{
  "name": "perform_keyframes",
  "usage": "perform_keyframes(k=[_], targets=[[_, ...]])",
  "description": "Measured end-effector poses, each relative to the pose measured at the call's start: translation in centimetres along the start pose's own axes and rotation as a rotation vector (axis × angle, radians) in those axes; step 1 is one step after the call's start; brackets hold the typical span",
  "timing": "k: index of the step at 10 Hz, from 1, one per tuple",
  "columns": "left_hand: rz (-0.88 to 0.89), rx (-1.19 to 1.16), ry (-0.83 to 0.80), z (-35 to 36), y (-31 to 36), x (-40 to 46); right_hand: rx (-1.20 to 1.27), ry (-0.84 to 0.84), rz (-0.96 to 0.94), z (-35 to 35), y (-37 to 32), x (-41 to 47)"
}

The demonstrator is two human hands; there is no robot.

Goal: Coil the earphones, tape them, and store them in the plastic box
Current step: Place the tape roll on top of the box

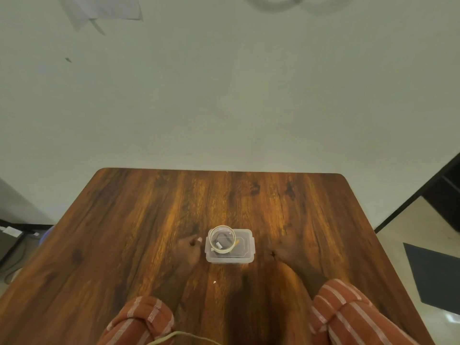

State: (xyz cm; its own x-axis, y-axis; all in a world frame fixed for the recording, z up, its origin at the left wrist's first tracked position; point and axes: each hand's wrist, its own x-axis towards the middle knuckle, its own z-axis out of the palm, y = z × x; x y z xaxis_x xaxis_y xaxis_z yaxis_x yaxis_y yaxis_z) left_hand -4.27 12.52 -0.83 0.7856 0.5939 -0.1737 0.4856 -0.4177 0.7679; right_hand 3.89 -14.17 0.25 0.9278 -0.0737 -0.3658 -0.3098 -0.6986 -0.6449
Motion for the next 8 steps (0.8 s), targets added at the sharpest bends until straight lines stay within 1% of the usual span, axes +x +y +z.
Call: perform_keyframes(k=[1, 2, 3, 5, 6, 7, 8], targets=[[-0.002, -0.033, -0.095, 0.4, -0.9, 0.4, 0.071, -0.071, 0.0, 1.4, -3.8, 0.3], [0.004, -0.018, -0.156, 0.7, -1.4, 0.5, 0.109, -0.064, 0.016, 3.3, -5.6, -0.2], [0.005, 0.002, -0.156, 0.8, -1.5, 0.4, 0.039, -0.027, 0.064, 6.4, -6.2, -0.7], [-0.003, 0.003, -0.131, 0.8, -1.1, 0.2, -0.042, 0.053, 0.015, 6.9, -6.7, -1.6], [-0.014, 0.012, -0.141, 1.0, -1.1, 0.0, -0.069, 0.06, 0.021, 7.3, -6.4, -1.8], [-0.096, -0.02, -0.14, 1.4, -0.9, 0.2, 0.016, 0.158, 0.042, 7.3, -6.1, -2.6], [-0.167, -0.067, -0.112, 1.5, -0.7, 0.3, 0.179, 0.201, 0.13, 7.0, -6.1, -3.1]])
